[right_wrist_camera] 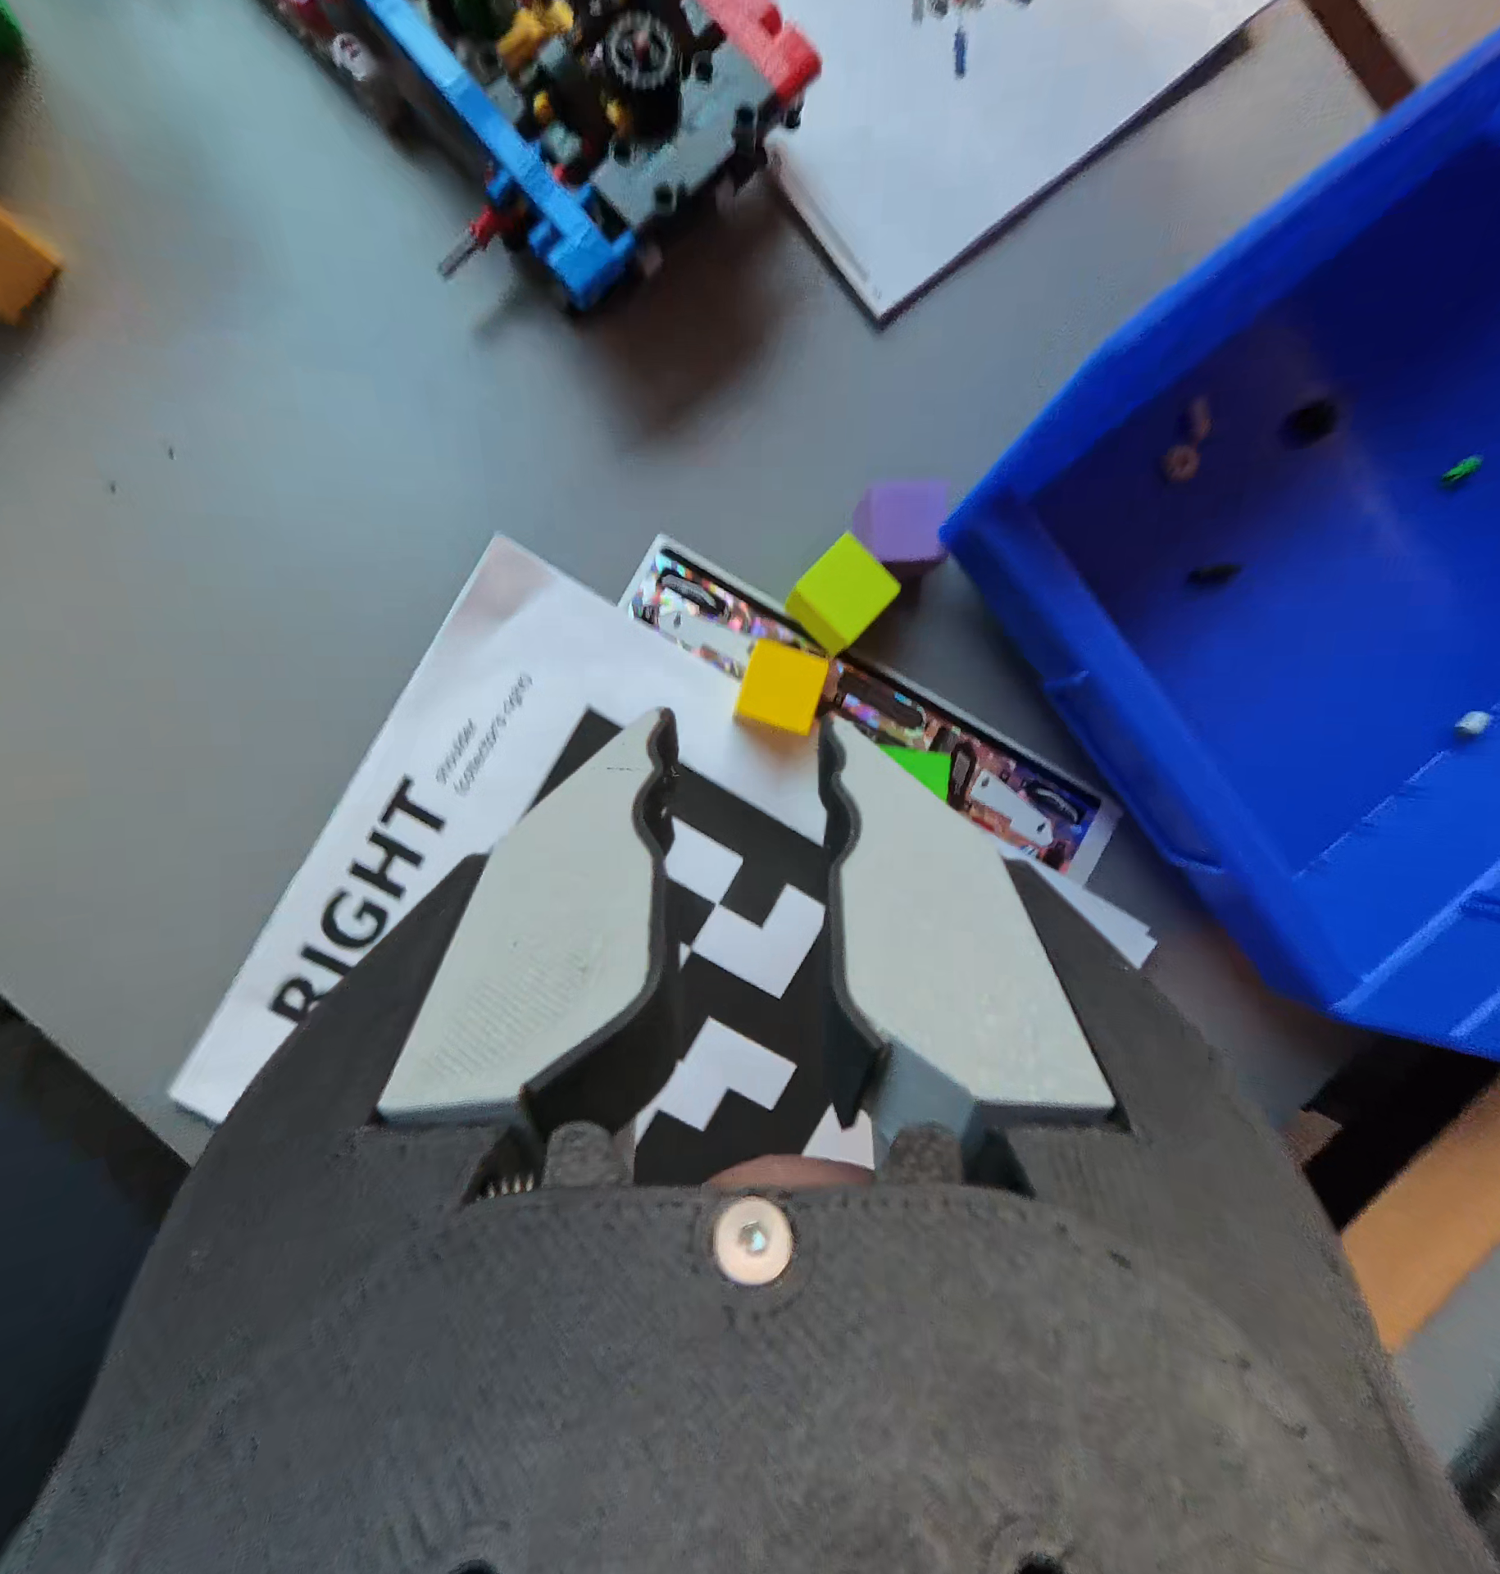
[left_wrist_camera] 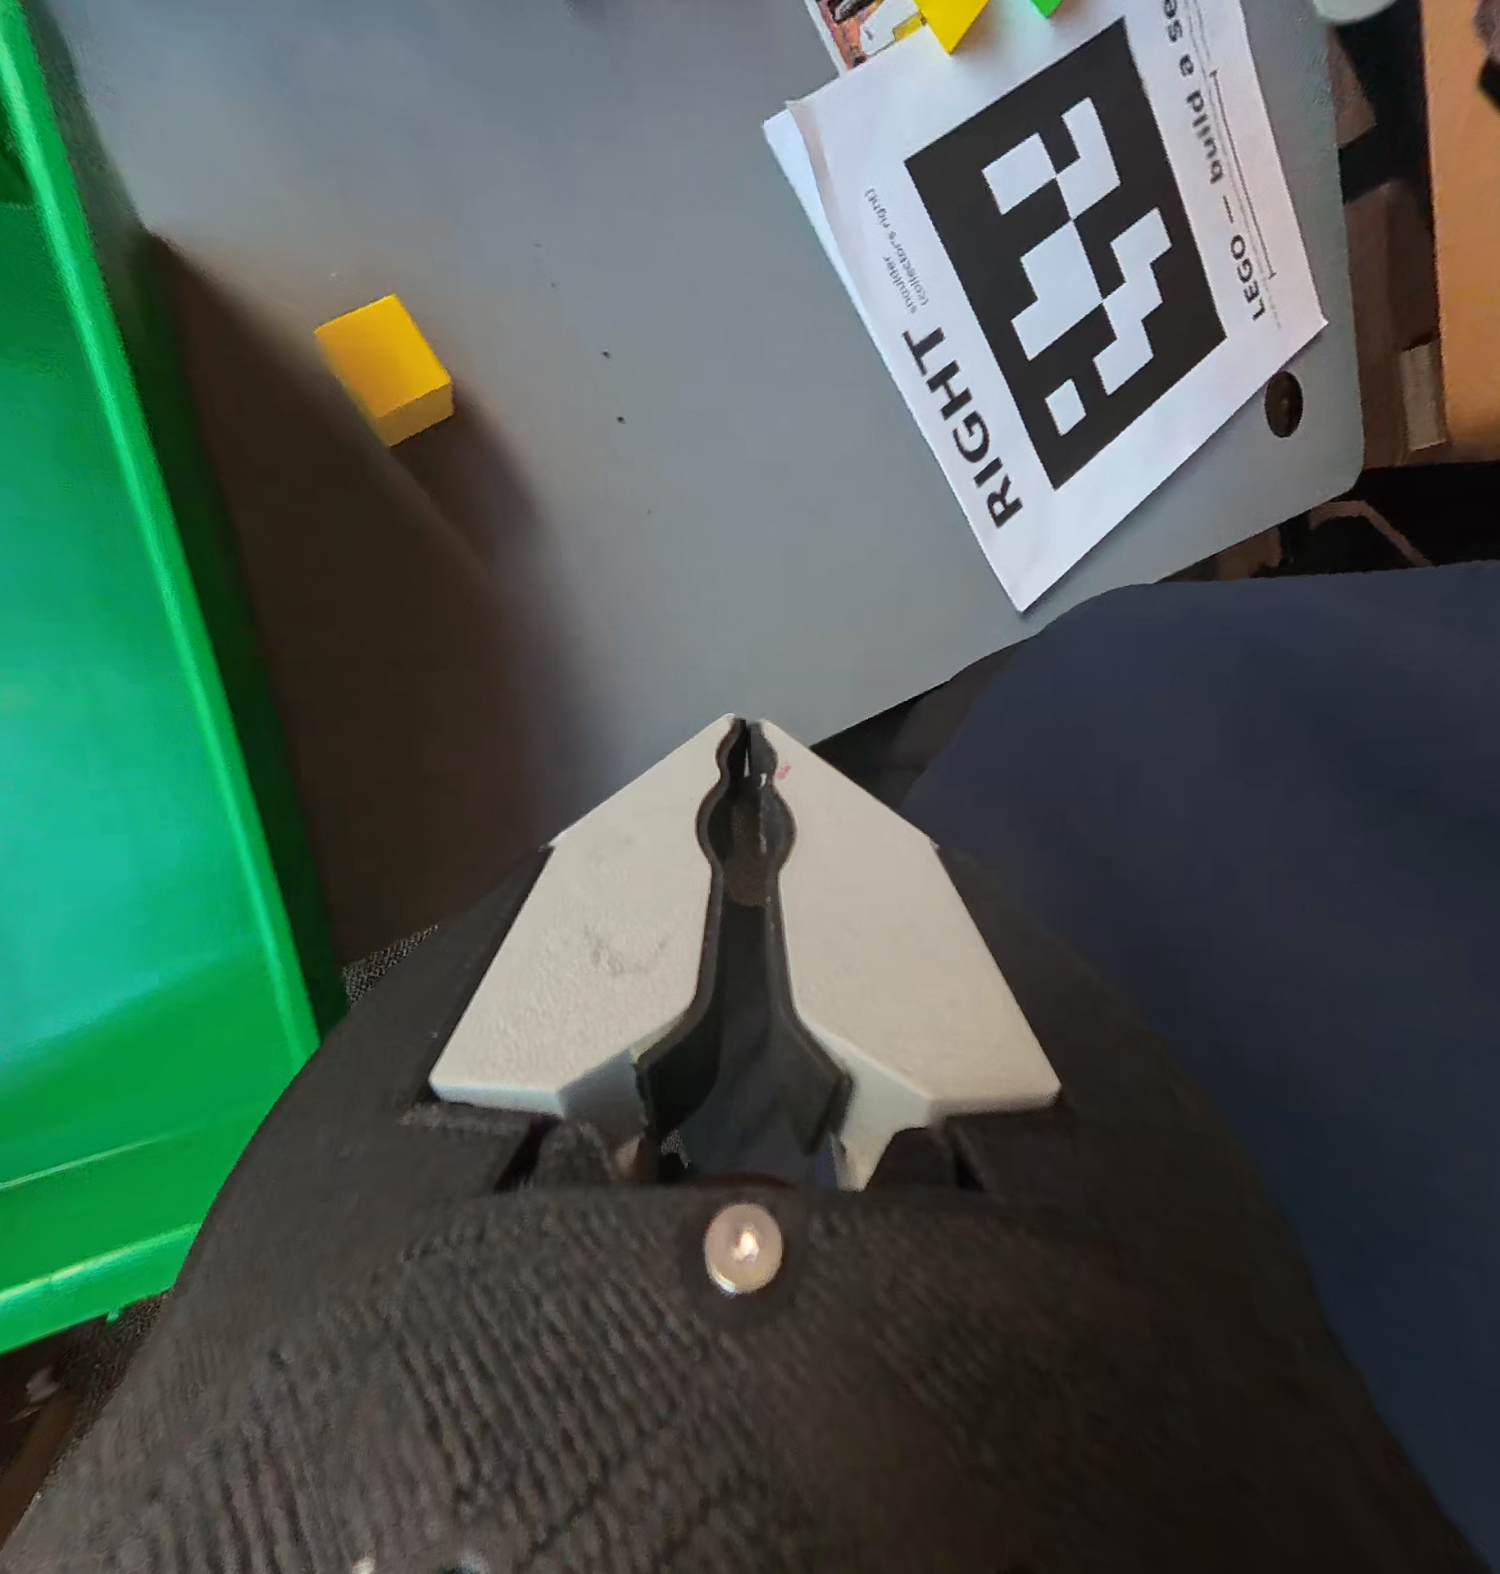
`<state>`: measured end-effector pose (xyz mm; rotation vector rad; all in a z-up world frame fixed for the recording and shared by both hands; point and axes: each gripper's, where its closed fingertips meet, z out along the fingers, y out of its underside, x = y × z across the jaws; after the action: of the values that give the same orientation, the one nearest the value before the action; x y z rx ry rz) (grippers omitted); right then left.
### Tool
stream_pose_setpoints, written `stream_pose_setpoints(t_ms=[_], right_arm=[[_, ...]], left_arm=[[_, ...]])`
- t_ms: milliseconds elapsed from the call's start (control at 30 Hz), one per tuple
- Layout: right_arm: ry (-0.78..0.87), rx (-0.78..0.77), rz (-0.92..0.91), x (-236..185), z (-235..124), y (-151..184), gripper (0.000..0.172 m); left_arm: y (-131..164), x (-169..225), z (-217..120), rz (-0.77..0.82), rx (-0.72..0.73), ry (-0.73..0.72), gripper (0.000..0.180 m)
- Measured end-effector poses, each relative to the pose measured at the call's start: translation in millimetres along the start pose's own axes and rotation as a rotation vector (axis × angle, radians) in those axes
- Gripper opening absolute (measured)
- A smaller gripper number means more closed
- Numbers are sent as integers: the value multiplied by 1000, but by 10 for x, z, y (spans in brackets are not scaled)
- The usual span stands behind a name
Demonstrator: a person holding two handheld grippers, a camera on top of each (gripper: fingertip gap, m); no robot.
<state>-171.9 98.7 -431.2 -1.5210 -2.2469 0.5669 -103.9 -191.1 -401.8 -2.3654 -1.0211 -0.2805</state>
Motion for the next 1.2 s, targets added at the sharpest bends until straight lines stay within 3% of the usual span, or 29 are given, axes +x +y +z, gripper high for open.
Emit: stream_pose_setpoints(t_ms=[33, 167, 267, 467, 567, 667, 867, 1033, 1100, 1133, 1167, 1200], right_arm=[[32, -11, 3, -34, -5, -110, 33], [121, 44, 40, -312, -151, -563, 34], [161, 75, 76, -618, -283, -764, 38], [216, 93, 95, -1288, -509, -984, 58], [202, 65, 47, -1589, -551, -999, 72], [207, 32, 3, -1720, -552, -967, 77], [177, 30, -11, -1712, -470, -939, 77], [91, 19, -58, -1602, -251, -798, 76], [8, 5, -90, -1581, -170, -691, 71], [-90, -11, -131, -1646, -158, -605, 45], [-189, -3, -177, -1707, -162, -539, 0], [-215, -7, -197, -1666, -139, -472, 0]], left_arm=[[38, -30, -24, -2, 4, -5, 0], [148, 73, -118, 46, 55, 103, 32], [234, 52, -210, 101, 85, 111, 41], [55, -279, -397, 209, 197, -110, 83], [-120, -451, -483, 255, 245, -256, 94], [-252, -593, -561, 245, 268, -374, 97], [-360, -633, -653, 191, 292, -417, 101], [-302, -631, -569, 192, 230, -449, 104], [-259, -600, -497, 173, 188, -448, 100], [-224, -532, -447, 176, 157, -419, 64], [-187, -424, -391, 189, 130, -366, 0], [-179, -365, -356, 176, 121, -355, 0]])
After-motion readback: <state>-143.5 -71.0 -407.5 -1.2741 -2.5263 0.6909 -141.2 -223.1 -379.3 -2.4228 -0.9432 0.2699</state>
